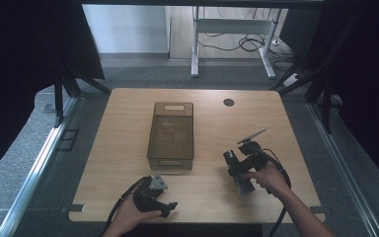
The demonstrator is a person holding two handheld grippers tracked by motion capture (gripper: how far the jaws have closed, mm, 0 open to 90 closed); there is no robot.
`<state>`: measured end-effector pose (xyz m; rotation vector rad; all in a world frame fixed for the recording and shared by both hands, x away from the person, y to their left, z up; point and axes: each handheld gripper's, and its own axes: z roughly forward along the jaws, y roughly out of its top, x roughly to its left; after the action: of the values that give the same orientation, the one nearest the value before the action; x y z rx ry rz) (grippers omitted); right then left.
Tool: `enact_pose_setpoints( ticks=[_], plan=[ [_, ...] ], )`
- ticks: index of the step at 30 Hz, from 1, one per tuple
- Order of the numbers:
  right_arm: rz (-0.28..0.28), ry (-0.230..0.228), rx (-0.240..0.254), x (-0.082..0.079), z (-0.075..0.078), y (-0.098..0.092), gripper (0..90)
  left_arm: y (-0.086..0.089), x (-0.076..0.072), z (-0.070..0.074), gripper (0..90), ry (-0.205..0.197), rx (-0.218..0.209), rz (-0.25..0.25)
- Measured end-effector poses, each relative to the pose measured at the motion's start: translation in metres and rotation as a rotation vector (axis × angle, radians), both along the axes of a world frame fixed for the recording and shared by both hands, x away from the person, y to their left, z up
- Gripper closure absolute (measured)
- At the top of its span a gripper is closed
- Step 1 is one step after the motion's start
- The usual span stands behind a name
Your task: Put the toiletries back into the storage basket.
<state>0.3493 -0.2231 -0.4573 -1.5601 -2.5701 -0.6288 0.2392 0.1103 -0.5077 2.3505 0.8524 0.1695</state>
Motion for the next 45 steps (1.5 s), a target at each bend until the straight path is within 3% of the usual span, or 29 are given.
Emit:
enact_pose_setpoints(
  ticks=[13,20,45],
  plan=[
    [0.012,-0.012,0.07,0.008,0.018,0.01,44.7,0.0,0.0,-0.001,19.9,0.001,0.0,0.001],
    [0.032,-0.042,0.11,0.014,0.034,0.023,44.6,-0.002,0.0,-0.002,19.9,0.003,0.004,-0.002],
    [0.028,-0.053,0.113,0.03,0.046,0.038,44.6,-0.003,0.0,-0.004,19.9,0.002,0.008,-0.006]
  ],
)
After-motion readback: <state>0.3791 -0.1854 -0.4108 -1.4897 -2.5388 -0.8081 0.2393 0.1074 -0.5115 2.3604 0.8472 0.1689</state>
